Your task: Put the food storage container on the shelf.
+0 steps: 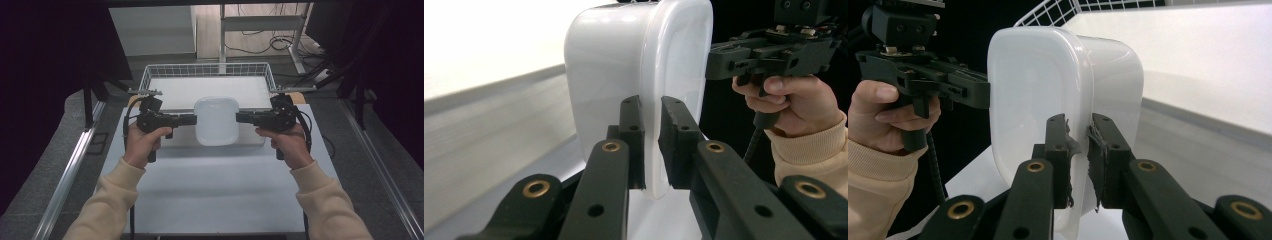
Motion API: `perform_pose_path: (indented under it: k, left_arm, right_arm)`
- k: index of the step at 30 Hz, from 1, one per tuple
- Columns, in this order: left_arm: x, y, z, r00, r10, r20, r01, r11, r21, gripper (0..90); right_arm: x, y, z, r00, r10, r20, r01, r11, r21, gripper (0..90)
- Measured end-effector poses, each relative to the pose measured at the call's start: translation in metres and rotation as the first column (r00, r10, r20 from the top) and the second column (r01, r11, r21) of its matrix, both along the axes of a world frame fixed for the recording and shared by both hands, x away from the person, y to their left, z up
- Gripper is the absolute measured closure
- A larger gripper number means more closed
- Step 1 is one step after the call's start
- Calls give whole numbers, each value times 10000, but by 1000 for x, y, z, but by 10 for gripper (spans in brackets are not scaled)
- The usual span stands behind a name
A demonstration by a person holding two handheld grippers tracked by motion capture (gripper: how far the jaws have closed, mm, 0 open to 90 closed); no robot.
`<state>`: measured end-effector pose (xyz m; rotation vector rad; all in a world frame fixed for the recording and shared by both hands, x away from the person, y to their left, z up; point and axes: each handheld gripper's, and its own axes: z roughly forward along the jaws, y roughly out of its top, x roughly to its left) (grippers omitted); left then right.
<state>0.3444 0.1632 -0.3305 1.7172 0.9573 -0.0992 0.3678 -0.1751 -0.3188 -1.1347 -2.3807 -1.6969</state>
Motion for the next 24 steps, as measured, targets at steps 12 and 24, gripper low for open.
perform_pose_path:
  k: [12,24]
  left_arm:
    - [11,0,27,9994,80,350,-85,9998,153,814]
    - [35,4,40,9994,285,219,-293,9989,360,814]
  right_arm:
    - [12,0,25,9996,-3,277,1,10000,72,790]
    - [40,5,33,9999,72,112,-74,9998,205,791]
